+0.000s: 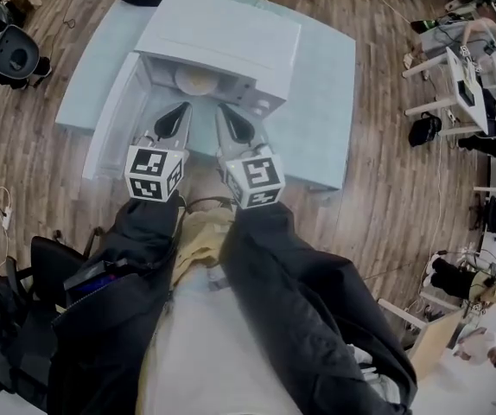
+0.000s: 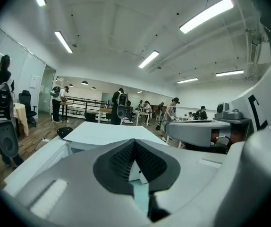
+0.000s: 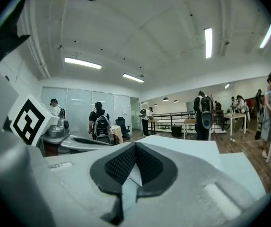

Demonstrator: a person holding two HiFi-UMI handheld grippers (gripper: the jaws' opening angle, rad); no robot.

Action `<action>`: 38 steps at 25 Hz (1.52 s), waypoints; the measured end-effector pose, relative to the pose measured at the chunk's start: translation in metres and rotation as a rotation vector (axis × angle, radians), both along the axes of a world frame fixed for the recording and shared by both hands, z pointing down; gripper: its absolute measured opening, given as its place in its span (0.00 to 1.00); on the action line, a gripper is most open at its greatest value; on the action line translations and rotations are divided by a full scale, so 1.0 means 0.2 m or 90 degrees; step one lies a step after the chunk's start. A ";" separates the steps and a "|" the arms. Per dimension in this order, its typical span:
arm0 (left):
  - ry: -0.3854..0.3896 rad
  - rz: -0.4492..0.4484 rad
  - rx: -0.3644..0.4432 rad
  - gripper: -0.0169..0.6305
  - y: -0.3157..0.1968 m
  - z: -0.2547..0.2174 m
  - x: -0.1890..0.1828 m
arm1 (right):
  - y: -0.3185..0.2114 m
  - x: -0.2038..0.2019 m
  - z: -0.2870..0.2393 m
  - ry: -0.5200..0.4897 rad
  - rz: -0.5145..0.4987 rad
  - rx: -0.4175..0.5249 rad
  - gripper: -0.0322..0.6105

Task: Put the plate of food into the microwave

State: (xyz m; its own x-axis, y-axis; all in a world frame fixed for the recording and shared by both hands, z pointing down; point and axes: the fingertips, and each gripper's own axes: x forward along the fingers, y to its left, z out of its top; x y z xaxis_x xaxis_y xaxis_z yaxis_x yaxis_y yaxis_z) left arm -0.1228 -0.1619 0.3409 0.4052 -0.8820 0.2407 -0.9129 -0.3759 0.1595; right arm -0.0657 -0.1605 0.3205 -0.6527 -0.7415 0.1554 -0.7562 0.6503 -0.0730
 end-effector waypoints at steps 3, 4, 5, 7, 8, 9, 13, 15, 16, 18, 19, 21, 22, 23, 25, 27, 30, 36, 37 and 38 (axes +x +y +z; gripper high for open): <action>-0.011 0.007 0.010 0.02 0.01 -0.04 0.02 | 0.02 0.02 -0.06 0.033 0.007 0.040 0.04; -0.013 0.009 0.012 0.02 0.01 -0.05 0.04 | 0.02 0.03 -0.07 0.037 0.009 0.046 0.04; -0.010 0.010 0.013 0.02 0.01 -0.07 0.05 | 0.02 0.05 -0.08 0.037 0.011 0.050 0.04; -0.005 0.013 0.022 0.02 0.02 -0.12 0.08 | 0.02 0.06 -0.11 0.032 0.011 0.056 0.04; -0.006 0.014 0.029 0.02 0.02 -0.14 0.09 | 0.02 0.07 -0.13 0.029 0.011 0.058 0.04; -0.008 0.015 0.036 0.02 0.02 -0.17 0.09 | 0.02 0.08 -0.14 0.026 0.011 0.061 0.04; -0.019 0.013 0.042 0.02 0.00 -0.19 0.09 | 0.00 0.07 -0.17 0.023 0.012 0.072 0.04; -0.023 0.010 0.039 0.02 -0.01 -0.19 0.08 | -0.01 0.07 -0.17 0.023 0.010 0.074 0.04; -0.025 0.008 0.038 0.02 -0.01 -0.19 0.08 | -0.02 0.07 -0.18 0.024 0.008 0.075 0.04; -0.030 0.003 0.039 0.02 -0.01 -0.20 0.07 | -0.02 0.06 -0.18 0.023 0.004 0.075 0.04; -0.032 0.001 0.040 0.02 -0.01 -0.20 0.06 | -0.02 0.05 -0.18 0.023 0.002 0.075 0.04; -0.034 -0.002 0.040 0.02 -0.01 -0.20 0.05 | -0.02 0.04 -0.19 0.022 -0.001 0.076 0.04; -0.035 -0.003 0.040 0.02 -0.01 -0.20 0.04 | -0.02 0.04 -0.18 0.021 -0.003 0.076 0.04; -0.036 -0.004 0.040 0.02 0.00 -0.20 0.04 | -0.02 0.04 -0.18 0.021 -0.004 0.076 0.04; -0.037 -0.006 0.040 0.02 0.00 -0.20 0.04 | -0.02 0.03 -0.18 0.022 -0.005 0.076 0.04; -0.038 -0.008 0.038 0.02 0.00 -0.20 0.04 | -0.02 0.03 -0.17 0.022 -0.010 0.075 0.04; -0.038 -0.009 0.037 0.02 0.00 -0.19 0.03 | -0.01 0.02 -0.17 0.024 -0.016 0.075 0.04; -0.038 -0.003 0.032 0.02 0.00 -0.17 0.05 | -0.01 0.02 -0.16 0.028 -0.017 0.074 0.04; -0.038 -0.001 0.031 0.02 0.00 -0.17 0.05 | -0.01 0.02 -0.16 0.029 -0.018 0.073 0.04; -0.038 0.000 0.030 0.02 0.00 -0.17 0.06 | -0.01 0.02 -0.15 0.030 -0.018 0.073 0.04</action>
